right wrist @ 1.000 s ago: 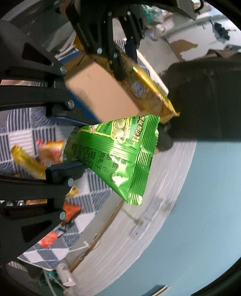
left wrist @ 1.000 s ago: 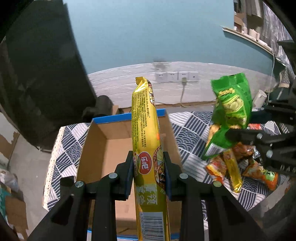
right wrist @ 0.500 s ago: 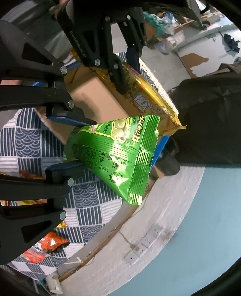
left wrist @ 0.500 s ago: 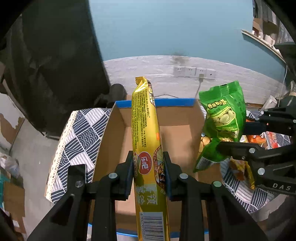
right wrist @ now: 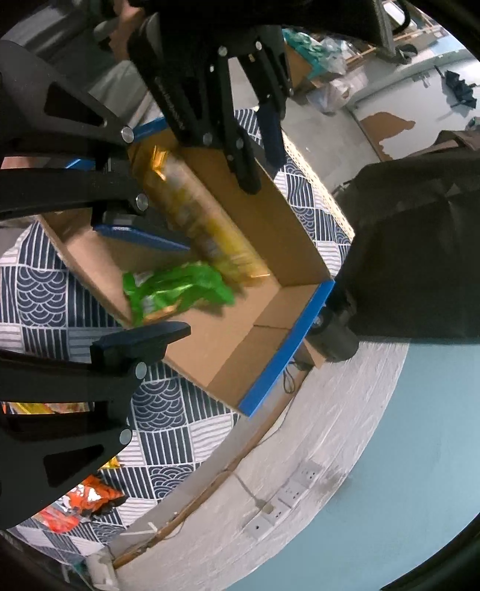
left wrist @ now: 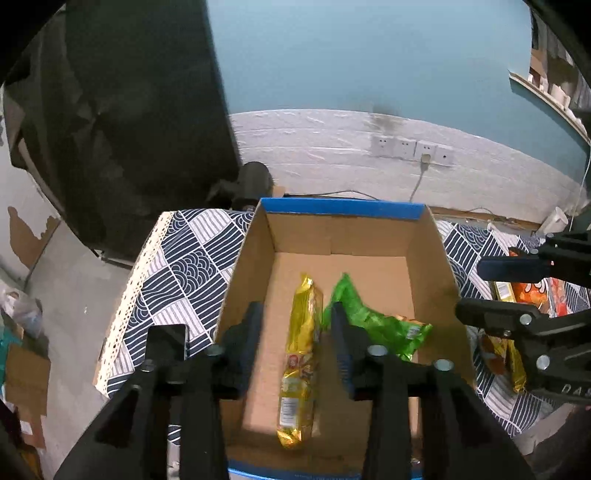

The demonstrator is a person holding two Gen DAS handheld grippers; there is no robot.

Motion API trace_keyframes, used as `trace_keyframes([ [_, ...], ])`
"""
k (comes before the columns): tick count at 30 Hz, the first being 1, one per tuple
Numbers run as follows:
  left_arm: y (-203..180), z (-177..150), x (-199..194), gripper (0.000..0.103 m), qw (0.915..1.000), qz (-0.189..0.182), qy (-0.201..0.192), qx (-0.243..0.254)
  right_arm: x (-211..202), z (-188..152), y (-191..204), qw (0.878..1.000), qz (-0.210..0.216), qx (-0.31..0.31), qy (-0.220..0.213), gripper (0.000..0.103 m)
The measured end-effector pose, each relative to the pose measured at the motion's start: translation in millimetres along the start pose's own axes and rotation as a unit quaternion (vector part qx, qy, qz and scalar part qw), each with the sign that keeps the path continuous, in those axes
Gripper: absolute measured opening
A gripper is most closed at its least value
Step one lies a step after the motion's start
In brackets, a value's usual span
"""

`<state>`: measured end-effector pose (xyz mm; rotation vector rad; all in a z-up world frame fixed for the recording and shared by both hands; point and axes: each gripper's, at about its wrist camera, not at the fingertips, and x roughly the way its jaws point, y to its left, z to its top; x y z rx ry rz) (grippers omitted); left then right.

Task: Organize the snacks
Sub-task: 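Drop the yellow pack and green bag into the cardboard box with both tools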

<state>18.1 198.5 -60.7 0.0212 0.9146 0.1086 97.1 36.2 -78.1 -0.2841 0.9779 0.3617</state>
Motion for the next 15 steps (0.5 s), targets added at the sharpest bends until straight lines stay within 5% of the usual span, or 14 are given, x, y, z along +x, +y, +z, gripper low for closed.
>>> trace_keyframes([
  [3, 0, 1, -2, 0.053, 1.0, 0.002, -0.003, -0.002, -7, -4, -6, 1.0, -0.009, 0.002, -0.003, 0.049],
  [15, -49, 5, -21, 0.065, 0.9984, -0.027, -0.01, 0.048, -40, -36, -42, 0.999, -0.042, 0.018, -0.005, 0.053],
])
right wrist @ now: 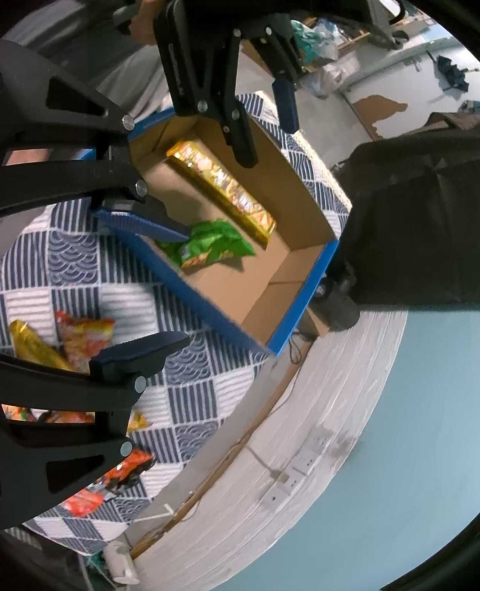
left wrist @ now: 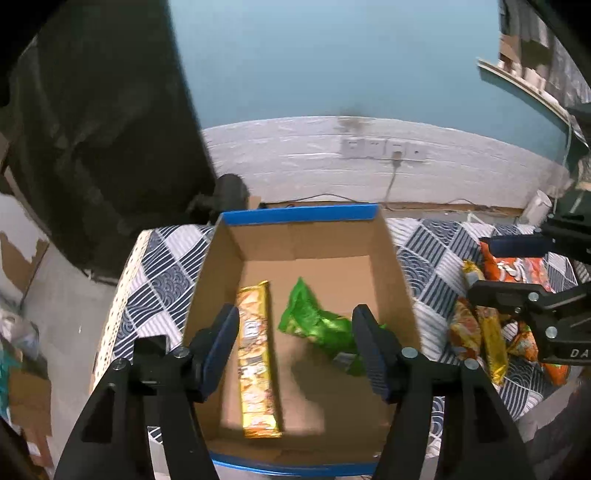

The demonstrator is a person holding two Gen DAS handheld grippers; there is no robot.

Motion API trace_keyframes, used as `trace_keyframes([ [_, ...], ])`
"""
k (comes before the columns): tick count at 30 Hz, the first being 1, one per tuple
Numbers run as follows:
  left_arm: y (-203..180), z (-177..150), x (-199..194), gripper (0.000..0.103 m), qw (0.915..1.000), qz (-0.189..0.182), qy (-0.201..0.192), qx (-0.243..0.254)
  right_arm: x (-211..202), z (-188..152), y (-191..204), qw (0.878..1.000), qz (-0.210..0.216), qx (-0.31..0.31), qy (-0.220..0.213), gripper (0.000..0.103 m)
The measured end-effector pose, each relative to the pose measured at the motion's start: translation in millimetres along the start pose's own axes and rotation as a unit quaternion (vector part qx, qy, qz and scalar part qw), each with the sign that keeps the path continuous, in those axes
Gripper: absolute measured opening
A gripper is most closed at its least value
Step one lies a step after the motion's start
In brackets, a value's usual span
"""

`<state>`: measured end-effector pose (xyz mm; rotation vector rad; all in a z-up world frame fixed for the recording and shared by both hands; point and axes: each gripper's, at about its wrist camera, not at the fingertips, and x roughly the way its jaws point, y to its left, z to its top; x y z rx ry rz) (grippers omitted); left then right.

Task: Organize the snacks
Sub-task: 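Drop the yellow pack and green bag into the cardboard box with both tools, then grasp the orange stick-snack bag with the left tool while the right tool grasps the green-orange bag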

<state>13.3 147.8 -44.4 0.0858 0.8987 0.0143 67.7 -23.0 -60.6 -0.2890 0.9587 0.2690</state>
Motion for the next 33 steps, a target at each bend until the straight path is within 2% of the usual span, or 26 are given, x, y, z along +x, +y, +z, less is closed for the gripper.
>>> trace_keyframes([
  [2, -11, 3, -2, 0.068, 1.0, -0.005, -0.001, 0.008, -5, -6, -8, 1.0, -0.009, 0.003, -0.001, 0.058],
  [6, -31, 6, -6, 0.072, 0.9996, -0.02, -0.001, 0.022, -16, -20, -28, 1.0, -0.016, 0.019, -0.002, 0.06],
  [10, -50, 8, -7, 0.078, 0.9986, -0.035, 0.002, 0.038, -28, -36, -48, 0.999, -0.03, 0.031, -0.001, 0.069],
  [17, -87, 11, -4, 0.078, 0.9964, -0.056, 0.015, 0.063, -46, -58, -73, 0.998, -0.05, 0.048, 0.004, 0.073],
  [22, -113, 10, -2, 0.078, 0.994, -0.064, 0.02, 0.086, -53, -79, -92, 0.996, -0.06, 0.065, 0.01, 0.074],
  [33, -165, 2, 9, 0.078, 0.9851, -0.098, 0.048, 0.133, -54, -143, -129, 0.99, -0.072, 0.113, 0.051, 0.074],
])
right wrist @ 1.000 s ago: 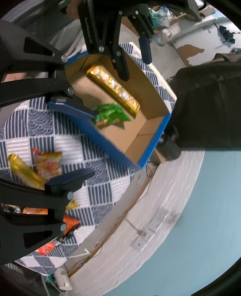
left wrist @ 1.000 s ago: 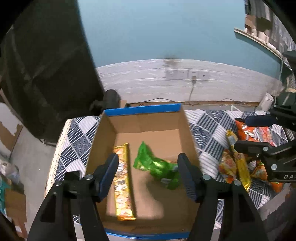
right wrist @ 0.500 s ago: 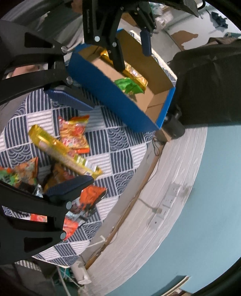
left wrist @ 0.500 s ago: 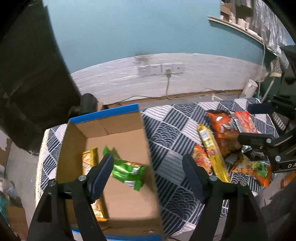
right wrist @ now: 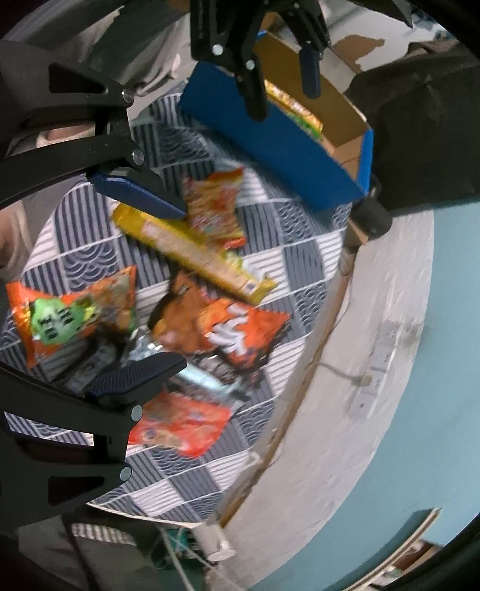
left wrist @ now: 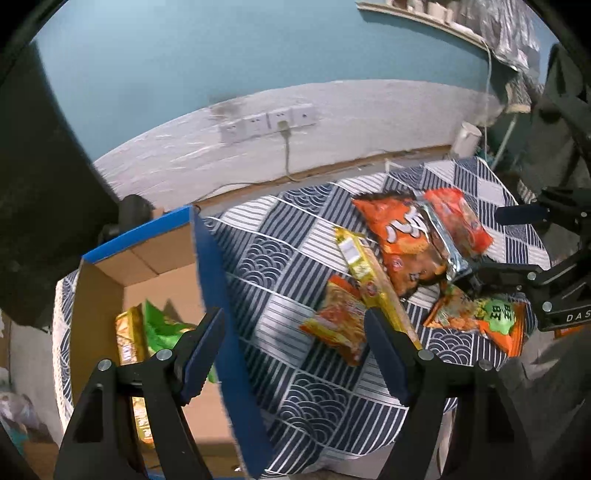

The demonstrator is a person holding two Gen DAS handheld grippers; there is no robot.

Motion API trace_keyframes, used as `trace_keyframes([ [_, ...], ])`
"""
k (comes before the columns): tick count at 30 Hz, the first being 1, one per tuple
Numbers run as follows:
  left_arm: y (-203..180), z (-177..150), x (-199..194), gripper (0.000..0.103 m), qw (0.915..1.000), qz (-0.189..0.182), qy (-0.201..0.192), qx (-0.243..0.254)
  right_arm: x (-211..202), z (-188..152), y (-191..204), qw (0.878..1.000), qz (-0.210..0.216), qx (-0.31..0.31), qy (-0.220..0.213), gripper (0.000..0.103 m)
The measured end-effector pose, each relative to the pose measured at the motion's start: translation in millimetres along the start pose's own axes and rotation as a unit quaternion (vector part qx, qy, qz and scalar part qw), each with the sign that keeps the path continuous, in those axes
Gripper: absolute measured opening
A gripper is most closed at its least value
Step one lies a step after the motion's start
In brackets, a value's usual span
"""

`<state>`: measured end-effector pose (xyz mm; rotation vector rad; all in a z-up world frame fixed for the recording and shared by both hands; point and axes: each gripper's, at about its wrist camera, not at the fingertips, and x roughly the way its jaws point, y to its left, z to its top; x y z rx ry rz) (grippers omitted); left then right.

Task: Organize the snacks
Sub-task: 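Grasp the orange stick-snack bag with the left tool while the right tool grasps the green-orange bag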

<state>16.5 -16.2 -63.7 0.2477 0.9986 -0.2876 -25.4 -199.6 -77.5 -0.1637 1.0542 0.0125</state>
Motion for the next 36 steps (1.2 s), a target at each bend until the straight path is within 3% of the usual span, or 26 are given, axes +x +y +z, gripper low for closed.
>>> trace_keyframes([
  [15, -45, -8, 56, 0.078, 0.9956, -0.002, 0.058, 0.074, 43, -44, -30, 0.996, 0.016, 0.044, 0.071, 0.074],
  [26, -43, -8, 85, 0.081, 0.9931, -0.008, 0.09, 0.075, 79, -64, -16, 0.991, 0.012, 0.008, 0.133, 0.074],
  [30, -49, -7, 99, 0.081, 0.9903, -0.01, 0.104, 0.093, 94, -73, -20, 0.986, 0.019, 0.014, 0.162, 0.062],
  [32, -50, -6, 106, 0.081, 0.9892, -0.006, 0.107, 0.1, 102, -76, -21, 0.985, 0.017, 0.015, 0.173, 0.048],
  [36, -47, -5, 113, 0.081, 0.9885, -0.009, 0.113, 0.1, 104, -73, -22, 0.986, 0.024, 0.013, 0.166, 0.042],
])
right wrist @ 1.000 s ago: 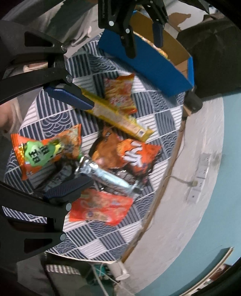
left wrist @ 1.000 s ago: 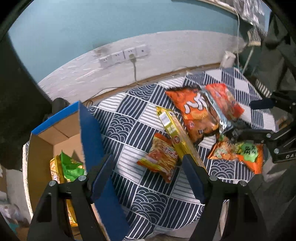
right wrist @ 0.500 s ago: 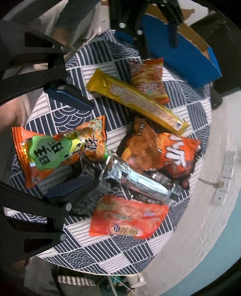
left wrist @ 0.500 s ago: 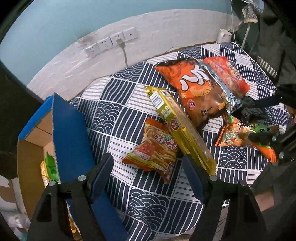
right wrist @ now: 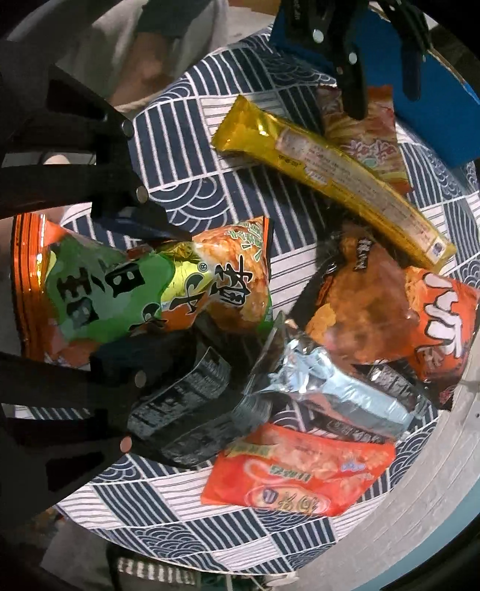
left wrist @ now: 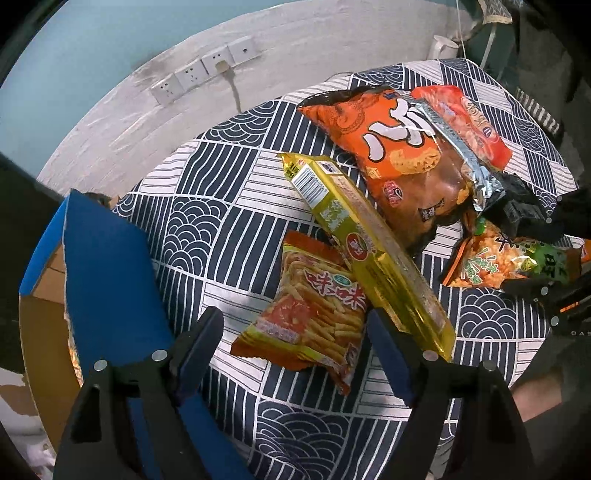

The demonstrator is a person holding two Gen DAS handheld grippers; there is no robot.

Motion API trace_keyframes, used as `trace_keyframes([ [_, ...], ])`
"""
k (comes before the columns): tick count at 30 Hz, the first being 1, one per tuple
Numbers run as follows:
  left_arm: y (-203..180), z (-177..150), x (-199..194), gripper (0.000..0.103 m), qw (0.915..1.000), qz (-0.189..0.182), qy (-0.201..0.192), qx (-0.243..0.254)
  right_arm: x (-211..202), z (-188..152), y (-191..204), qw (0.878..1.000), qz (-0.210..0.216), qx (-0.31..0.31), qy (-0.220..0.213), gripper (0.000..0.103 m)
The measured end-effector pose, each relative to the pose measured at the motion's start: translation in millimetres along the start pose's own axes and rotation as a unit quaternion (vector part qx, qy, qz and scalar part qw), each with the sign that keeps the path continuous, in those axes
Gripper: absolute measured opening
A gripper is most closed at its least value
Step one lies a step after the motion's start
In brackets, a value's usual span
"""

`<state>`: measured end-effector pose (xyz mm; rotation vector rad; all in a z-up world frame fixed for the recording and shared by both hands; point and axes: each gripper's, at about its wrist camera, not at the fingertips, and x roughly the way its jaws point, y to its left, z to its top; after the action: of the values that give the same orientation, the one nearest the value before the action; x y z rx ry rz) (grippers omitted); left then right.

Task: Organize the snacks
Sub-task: 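Grasp the orange stick-snack bag with the left tool while the right tool grasps the green-orange bag, then carry both held bags over the cardboard box with both tools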

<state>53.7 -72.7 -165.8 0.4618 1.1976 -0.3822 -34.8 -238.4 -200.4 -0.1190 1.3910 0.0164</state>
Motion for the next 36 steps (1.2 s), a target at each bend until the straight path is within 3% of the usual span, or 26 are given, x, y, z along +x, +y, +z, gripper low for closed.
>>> trace_keyframes([
  [8, -4, 2, 7, 0.082, 0.9995, -0.026, 0.01, 0.018, -19, 15, -9, 0.998, 0.023, 0.031, -0.05, 0.041],
  [14, -26, -1, 20, 0.086, 0.9972, 0.003, 0.021, 0.071, -10, 24, -12, 0.998, 0.029, 0.041, -0.047, 0.041],
  [23, -28, 0, 39, 0.085, 0.9961, 0.014, 0.034, 0.08, 2, 32, -7, 0.998, 0.033, 0.04, -0.045, 0.041],
  [28, -20, -1, 43, 0.056, 0.997, -0.004, 0.04, 0.067, -5, 31, -6, 0.997, 0.034, 0.041, -0.055, 0.041],
  [31, -22, -3, 38, 0.048, 0.9969, 0.006, 0.035, 0.071, -15, 24, -5, 0.997, 0.036, 0.042, -0.06, 0.041],
  [36, -23, -9, 26, 0.044, 0.9968, 0.016, 0.029, 0.072, -31, 15, -4, 0.996, 0.036, 0.04, -0.067, 0.041],
])
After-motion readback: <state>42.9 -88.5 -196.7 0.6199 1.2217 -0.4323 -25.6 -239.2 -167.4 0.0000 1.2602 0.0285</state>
